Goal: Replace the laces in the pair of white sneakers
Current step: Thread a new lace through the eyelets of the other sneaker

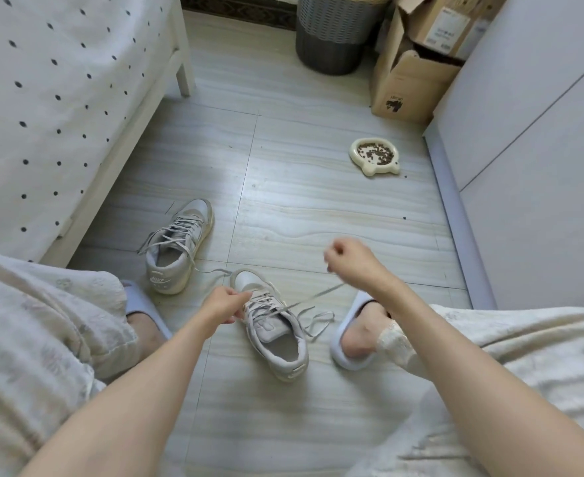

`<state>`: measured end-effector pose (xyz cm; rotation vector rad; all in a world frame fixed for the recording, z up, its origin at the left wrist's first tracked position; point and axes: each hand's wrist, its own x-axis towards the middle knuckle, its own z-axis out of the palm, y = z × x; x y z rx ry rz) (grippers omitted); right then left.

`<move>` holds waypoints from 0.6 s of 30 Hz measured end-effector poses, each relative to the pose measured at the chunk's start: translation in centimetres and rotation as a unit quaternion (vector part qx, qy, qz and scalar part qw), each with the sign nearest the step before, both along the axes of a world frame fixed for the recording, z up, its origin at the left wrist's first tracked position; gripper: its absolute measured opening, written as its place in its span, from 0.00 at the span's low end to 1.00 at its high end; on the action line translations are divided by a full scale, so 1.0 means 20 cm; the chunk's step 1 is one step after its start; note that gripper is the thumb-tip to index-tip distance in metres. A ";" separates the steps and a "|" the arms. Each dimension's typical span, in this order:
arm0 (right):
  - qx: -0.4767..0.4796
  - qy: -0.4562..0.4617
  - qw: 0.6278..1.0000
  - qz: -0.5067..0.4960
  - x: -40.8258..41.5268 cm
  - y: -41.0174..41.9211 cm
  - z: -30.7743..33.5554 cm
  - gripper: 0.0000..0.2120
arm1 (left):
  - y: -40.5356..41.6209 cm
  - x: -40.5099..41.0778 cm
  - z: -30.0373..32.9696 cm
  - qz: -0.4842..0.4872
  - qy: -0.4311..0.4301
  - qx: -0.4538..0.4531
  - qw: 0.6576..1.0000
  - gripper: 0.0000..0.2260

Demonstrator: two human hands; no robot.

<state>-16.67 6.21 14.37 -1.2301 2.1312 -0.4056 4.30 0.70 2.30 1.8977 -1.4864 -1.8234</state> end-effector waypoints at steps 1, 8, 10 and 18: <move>0.080 0.058 0.992 0.078 0.00 0.03 -0.03 0.14 | 0.00 0.00 -0.01 0.015 0.020 0.012 1.000 0.13; 0.223 0.060 0.956 0.181 0.04 0.11 -0.17 0.17 | -0.07 -0.05 -0.03 0.131 0.115 0.003 0.985 0.14; 0.169 0.001 0.976 0.138 0.05 0.08 -0.16 0.13 | -0.10 -0.06 -0.03 0.160 0.127 -0.009 0.979 0.13; -0.005 -0.218 0.976 -0.021 0.17 -0.06 -0.12 0.13 | -0.12 -0.06 -0.14 0.180 0.017 -0.019 0.983 0.13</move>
